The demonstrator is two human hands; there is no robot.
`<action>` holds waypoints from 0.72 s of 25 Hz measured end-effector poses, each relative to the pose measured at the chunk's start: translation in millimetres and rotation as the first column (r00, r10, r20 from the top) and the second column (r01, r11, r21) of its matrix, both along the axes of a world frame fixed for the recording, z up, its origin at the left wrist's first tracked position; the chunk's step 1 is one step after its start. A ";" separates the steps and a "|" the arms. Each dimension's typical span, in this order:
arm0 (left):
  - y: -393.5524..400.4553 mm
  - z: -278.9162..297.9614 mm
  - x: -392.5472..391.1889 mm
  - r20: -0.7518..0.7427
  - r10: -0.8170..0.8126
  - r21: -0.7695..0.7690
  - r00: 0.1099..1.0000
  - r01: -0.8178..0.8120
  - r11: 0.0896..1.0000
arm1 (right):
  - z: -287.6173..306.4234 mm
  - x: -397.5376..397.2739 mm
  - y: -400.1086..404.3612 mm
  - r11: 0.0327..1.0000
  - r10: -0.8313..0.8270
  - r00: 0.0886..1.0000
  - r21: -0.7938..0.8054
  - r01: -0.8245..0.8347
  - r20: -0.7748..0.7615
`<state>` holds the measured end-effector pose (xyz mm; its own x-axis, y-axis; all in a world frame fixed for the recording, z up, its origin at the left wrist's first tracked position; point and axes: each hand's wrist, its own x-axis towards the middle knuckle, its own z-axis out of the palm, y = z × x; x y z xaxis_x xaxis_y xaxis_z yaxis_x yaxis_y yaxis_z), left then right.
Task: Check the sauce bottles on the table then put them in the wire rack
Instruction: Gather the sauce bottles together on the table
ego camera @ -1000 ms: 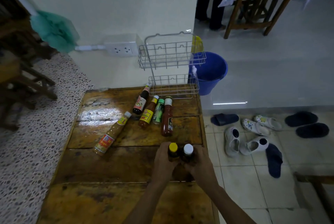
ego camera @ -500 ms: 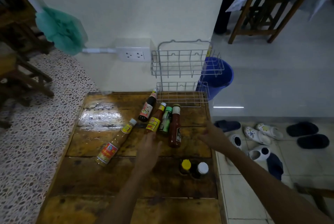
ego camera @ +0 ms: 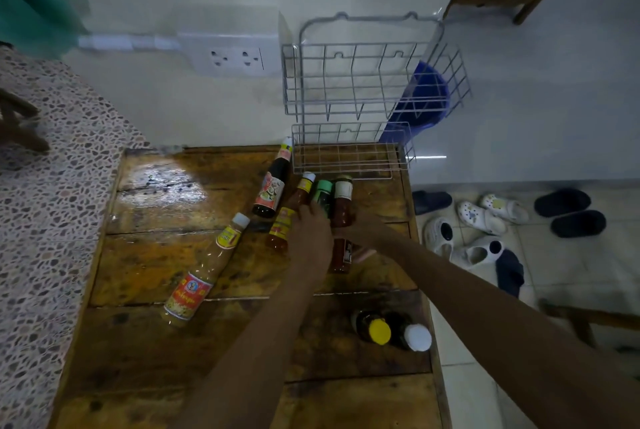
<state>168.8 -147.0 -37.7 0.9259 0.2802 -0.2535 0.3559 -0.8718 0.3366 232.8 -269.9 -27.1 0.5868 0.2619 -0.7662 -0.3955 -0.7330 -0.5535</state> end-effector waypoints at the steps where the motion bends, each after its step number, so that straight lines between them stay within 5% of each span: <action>1: -0.2 -0.7 2.7 -0.014 0.016 -0.010 1.000 -0.016 1.000 | 2.3 -0.4 -1.8 1.000 -0.008 1.000 0.018 0.008 -0.006; 6: -0.9 -2.4 3.9 -0.129 0.110 -0.213 0.985 -0.136 0.968 | 6.9 -12.1 -26.9 0.997 0.014 1.000 0.080 -0.014 0.010; 9: -7.5 -1.5 -3.7 -0.128 0.156 -0.419 0.979 -0.196 0.887 | 17.5 -28.1 -50.1 0.990 -0.007 0.988 0.142 -0.014 0.151; 13: -20.4 11.5 -24.1 0.038 0.053 -0.526 0.998 -0.025 0.850 | 32.1 -53.1 -90.8 0.985 -0.060 0.908 0.171 -0.013 0.415; 18: -34.6 11.9 -61.5 0.044 -0.058 -0.544 0.997 0.072 0.836 | 36.9 -85.4 -124.9 0.966 -0.116 0.832 0.255 -0.032 0.543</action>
